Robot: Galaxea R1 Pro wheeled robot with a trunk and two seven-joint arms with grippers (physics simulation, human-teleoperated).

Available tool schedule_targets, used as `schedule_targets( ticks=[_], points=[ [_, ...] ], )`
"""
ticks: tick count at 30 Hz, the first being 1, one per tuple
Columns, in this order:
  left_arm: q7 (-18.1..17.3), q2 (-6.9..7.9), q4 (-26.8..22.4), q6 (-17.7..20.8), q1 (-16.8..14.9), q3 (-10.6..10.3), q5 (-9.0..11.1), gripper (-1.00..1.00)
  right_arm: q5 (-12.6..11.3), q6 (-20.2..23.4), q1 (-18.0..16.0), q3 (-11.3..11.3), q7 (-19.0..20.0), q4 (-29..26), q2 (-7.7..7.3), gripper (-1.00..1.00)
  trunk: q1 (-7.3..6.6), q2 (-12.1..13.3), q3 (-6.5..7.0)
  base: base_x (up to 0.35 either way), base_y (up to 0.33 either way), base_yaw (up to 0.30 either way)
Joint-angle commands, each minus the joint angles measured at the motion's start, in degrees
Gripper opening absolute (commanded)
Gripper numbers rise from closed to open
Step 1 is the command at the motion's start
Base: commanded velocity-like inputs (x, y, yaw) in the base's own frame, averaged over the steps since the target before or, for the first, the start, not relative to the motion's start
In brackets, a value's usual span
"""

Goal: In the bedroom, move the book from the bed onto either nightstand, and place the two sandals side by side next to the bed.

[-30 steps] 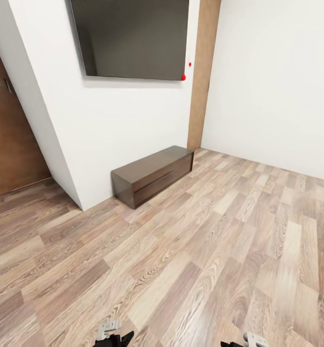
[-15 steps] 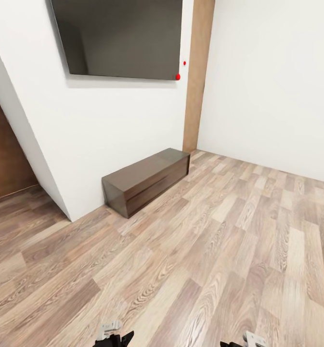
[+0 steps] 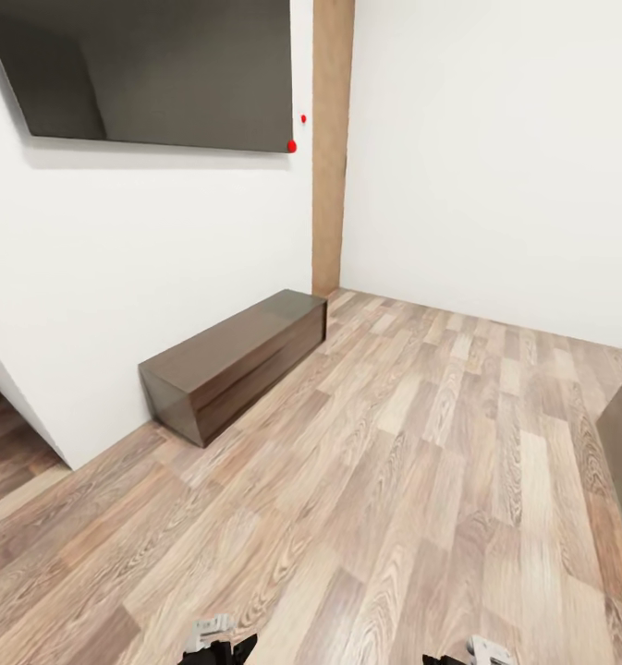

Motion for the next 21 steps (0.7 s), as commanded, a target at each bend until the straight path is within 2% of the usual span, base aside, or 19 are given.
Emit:
schedule_targets(
  ticks=[1, 10, 21],
  points=[
    [-0.34, -0.01, 0.06, -0.07, -0.03, 0.41, -0.13, 1.00, -0.36, 0.08, -0.04, -0.13, 0.24, 0.04, -0.01, 1.00, 0.02, -0.02, -0.05, 0.334, 0.000, -0.259],
    [-0.36, -0.01, 0.06, -0.07, -0.03, 0.41, -0.15, 1.00, -0.36, 0.08, -0.04, -0.13, 0.24, 0.04, -0.01, 1.00, 0.02, -0.02, -0.05, 0.304, 0.000, -0.260],
    [-0.38, -0.01, 0.06, -0.07, -0.03, 0.41, -0.15, 1.00, -0.36, 0.08, -0.04, -0.13, 0.24, 0.04, -0.01, 1.00, 0.02, -0.02, -0.05, 0.028, 0.000, -0.280]
  ],
)
